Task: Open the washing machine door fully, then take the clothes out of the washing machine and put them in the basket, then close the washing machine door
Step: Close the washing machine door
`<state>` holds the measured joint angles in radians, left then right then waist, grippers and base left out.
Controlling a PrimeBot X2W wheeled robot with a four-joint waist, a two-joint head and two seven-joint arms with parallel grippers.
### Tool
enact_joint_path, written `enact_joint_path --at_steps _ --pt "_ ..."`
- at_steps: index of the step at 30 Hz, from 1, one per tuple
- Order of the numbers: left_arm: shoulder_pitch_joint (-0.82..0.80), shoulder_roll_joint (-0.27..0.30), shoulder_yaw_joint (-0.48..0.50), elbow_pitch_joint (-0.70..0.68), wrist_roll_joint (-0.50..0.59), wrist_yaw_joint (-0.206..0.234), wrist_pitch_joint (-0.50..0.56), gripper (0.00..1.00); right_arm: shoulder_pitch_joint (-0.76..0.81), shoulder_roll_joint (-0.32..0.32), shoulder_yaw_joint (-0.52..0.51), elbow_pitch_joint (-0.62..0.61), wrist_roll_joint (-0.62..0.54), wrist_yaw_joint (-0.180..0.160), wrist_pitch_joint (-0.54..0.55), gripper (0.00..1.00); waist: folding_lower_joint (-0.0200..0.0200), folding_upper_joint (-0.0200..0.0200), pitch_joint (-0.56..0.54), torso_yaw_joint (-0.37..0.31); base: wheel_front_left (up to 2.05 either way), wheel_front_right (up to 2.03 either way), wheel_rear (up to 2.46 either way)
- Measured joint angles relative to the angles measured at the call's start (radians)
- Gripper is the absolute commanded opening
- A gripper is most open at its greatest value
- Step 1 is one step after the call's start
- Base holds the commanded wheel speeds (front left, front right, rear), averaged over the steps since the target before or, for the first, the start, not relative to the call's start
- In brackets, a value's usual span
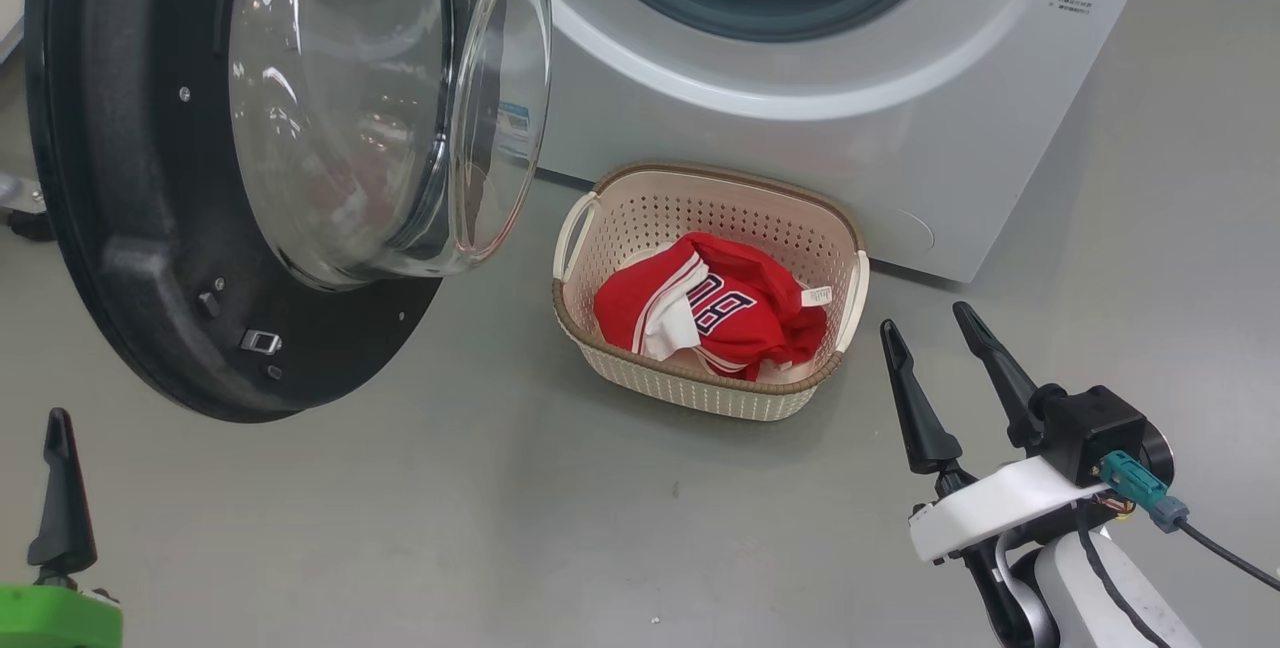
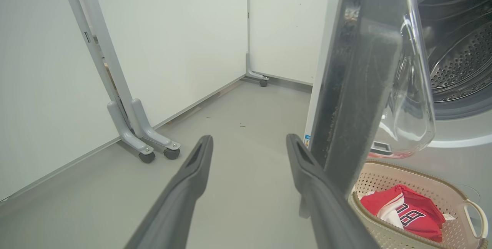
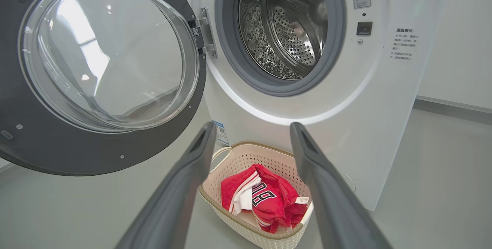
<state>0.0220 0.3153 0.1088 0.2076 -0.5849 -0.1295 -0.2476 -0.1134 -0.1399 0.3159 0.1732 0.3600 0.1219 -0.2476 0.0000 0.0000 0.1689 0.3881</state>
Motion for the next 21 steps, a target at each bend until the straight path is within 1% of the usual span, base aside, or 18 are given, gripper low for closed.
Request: enact_joint_path --at_steps 14,15,16,17,21 --pt "0.0 0.016 -0.005 0.006 0.008 0.0 -0.001 1.0 0.003 0.004 0.001 0.0 0.0 0.0 0.0 1.0 0.0 0.0 -0.006 0.0 0.0 0.0 0.0" --pt "0.0 0.018 -0.005 0.005 0.008 0.0 -0.001 0.9 0.003 0.004 0.001 0.0 0.0 0.0 0.0 1.0 0.0 0.0 -0.006 0.0 0.0 0.0 0.0" --pt "0.0 0.02 -0.006 0.005 0.007 0.0 -0.001 0.41 0.003 0.004 0.001 0.0 0.0 0.0 0.0 1.0 0.0 0.0 -0.006 0.0 0.0 0.0 0.0" --pt "0.0 0.023 -0.01 0.004 0.007 0.0 -0.001 0.0 0.003 0.004 0.002 0.0 0.0 0.0 0.0 1.0 0.0 0.0 -0.005 0.0 0.0 0.0 0.0" --pt "-0.001 0.041 -0.021 -0.002 0.007 0.0 -0.001 0.0 0.004 0.004 0.002 0.0 0.0 0.0 0.0 1.0 0.0 0.0 -0.001 0.0 0.0 0.0 0.0"
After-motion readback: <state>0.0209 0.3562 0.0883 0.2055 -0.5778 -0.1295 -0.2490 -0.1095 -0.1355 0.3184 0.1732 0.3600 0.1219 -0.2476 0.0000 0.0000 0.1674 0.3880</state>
